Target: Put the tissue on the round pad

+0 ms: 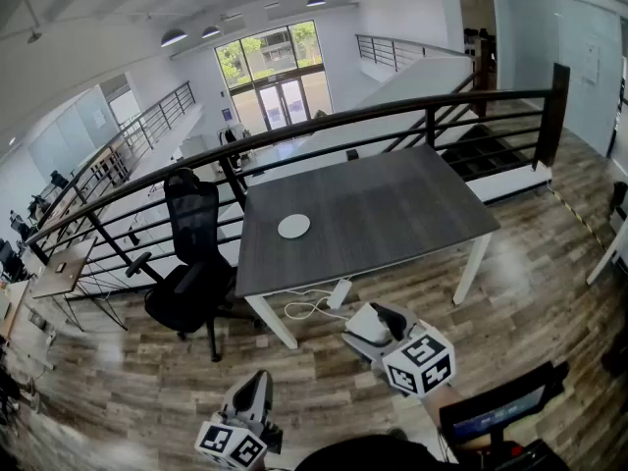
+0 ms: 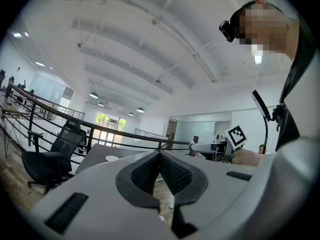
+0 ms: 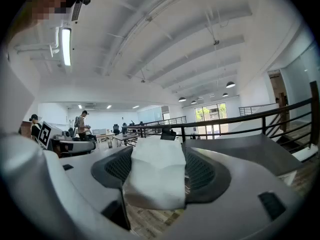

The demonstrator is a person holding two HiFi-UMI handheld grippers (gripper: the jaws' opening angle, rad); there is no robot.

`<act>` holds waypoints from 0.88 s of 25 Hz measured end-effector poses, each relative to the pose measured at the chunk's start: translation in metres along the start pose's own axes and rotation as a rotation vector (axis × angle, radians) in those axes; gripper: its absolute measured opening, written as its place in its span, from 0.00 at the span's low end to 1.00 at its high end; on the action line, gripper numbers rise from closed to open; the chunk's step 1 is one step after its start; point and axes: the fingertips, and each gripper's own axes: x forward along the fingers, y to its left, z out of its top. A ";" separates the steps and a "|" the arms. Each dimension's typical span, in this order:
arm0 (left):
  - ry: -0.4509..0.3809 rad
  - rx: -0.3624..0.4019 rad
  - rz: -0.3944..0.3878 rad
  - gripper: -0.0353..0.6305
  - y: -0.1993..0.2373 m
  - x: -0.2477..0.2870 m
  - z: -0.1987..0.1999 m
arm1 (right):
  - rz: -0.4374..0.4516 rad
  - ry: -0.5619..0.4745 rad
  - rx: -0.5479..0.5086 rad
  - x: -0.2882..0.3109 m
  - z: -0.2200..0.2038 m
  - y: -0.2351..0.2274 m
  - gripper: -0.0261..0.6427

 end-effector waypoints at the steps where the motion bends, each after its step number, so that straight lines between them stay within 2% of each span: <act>1: -0.005 0.001 0.004 0.06 0.000 -0.001 0.000 | 0.006 0.002 -0.004 0.001 0.000 0.001 0.54; 22: -0.038 -0.019 0.012 0.06 0.008 -0.015 -0.002 | 0.000 0.009 -0.019 0.007 -0.001 0.012 0.54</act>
